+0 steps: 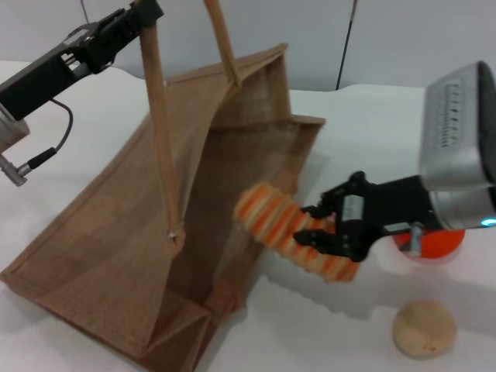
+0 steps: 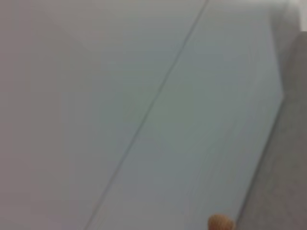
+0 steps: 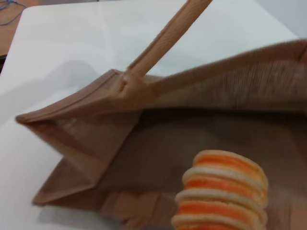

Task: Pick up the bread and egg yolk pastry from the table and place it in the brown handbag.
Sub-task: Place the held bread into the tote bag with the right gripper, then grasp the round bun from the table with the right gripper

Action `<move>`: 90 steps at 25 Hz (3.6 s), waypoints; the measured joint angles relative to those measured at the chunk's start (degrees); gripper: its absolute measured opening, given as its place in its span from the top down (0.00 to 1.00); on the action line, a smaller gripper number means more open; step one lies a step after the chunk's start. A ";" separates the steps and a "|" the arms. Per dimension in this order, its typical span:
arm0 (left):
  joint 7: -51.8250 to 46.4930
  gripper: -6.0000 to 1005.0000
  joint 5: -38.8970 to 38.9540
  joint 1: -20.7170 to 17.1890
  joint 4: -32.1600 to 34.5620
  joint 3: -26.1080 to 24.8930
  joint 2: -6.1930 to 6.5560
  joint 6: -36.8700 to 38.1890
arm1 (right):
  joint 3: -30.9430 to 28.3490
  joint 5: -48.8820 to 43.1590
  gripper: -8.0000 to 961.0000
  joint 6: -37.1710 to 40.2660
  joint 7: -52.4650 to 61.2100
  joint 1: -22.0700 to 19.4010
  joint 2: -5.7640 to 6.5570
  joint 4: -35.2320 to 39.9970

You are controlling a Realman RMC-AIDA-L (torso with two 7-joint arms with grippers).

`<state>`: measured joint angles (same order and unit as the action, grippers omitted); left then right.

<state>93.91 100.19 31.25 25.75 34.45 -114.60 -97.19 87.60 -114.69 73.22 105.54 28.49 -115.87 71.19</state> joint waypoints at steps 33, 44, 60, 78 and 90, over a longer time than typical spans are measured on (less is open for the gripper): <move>-3.39 0.83 2.03 2.51 -0.42 -5.60 0.30 -10.72 | 46.12 11.87 0.72 -69.50 -0.08 15.48 -0.49 -17.50; -2.74 0.82 1.85 0.08 -0.53 -12.99 -0.20 -9.76 | 51.17 12.09 0.39 -79.33 0.35 13.31 -0.46 -16.85; 5.59 0.82 1.94 -2.45 -4.17 -21.71 -0.96 5.09 | 38.81 11.63 0.07 -57.38 -0.56 3.51 2.06 -2.99; 7.92 0.81 1.39 -2.97 -4.33 -21.24 -1.50 9.54 | -7.77 8.93 0.07 -1.41 0.20 -6.04 3.32 -2.27; 7.95 0.81 1.32 -3.01 -4.93 -21.48 -1.42 9.65 | -16.31 -9.04 0.07 13.13 6.33 -5.50 1.34 -3.10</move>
<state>101.86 101.50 28.24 20.83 12.97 -116.02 -87.55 71.29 -123.73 86.35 111.87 22.99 -114.52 68.09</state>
